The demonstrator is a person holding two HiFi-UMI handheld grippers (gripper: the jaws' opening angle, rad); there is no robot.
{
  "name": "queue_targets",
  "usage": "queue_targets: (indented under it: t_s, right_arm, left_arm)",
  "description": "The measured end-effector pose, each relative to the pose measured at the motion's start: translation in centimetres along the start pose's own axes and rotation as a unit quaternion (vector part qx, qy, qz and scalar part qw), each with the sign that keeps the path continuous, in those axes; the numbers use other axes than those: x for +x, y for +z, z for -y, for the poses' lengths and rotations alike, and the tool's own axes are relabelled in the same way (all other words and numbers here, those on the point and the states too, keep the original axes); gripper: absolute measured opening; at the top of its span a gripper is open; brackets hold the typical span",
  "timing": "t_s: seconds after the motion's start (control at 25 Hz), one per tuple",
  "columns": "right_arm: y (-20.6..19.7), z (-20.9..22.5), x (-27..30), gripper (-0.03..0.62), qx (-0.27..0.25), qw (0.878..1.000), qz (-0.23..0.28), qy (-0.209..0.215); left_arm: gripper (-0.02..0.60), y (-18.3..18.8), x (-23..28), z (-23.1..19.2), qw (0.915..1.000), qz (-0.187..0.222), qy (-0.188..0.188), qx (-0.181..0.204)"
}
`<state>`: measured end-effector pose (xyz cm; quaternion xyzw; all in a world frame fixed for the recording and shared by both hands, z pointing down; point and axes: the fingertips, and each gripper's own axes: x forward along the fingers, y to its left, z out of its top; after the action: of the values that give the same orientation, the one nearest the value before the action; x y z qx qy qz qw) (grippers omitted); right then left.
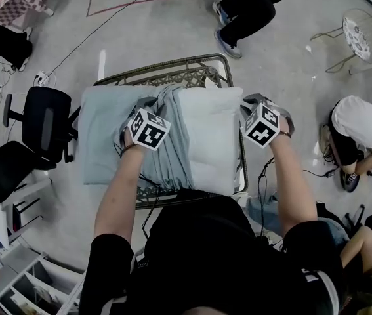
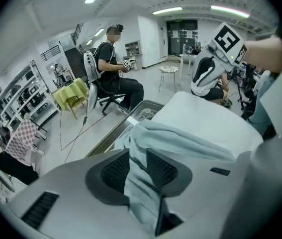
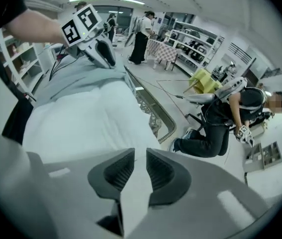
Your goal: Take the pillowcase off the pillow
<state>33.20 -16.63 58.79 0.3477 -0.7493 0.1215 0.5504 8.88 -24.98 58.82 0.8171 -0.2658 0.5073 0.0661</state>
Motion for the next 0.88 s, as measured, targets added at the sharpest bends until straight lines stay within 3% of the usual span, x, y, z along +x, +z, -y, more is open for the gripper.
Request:
queue_targets:
  t_s: [0.16, 0.32, 0.64, 0.88]
  right_arm:
    - [-1.2, -4.3, -0.9, 0.135, 0.057, 0.998, 0.011, 0.037]
    - [-3.2, -9.3, -1.2, 0.158, 0.082, 0.994, -0.002, 0.071]
    - [-2.9, -15.4, -3.5, 0.199, 0.153, 0.985, 0.019, 0.077]
    - [-4.2, -21.7, -4.9, 0.263, 0.215, 0.971, 0.018, 0.107]
  left_arm:
    - [0.121, -1.2, -1.9, 3.3, 0.9978, 0.029, -0.038, -0.046]
    - [0.126, -3.4, -3.1, 6.5, 0.9966, 0.027, -0.064, -0.045]
    - [0.153, -5.6, -5.9, 9.7, 0.9920, 0.055, -0.087, -0.073]
    - [0.169, -9.3, -7.9, 13.9, 0.9867, 0.063, -0.113, -0.098]
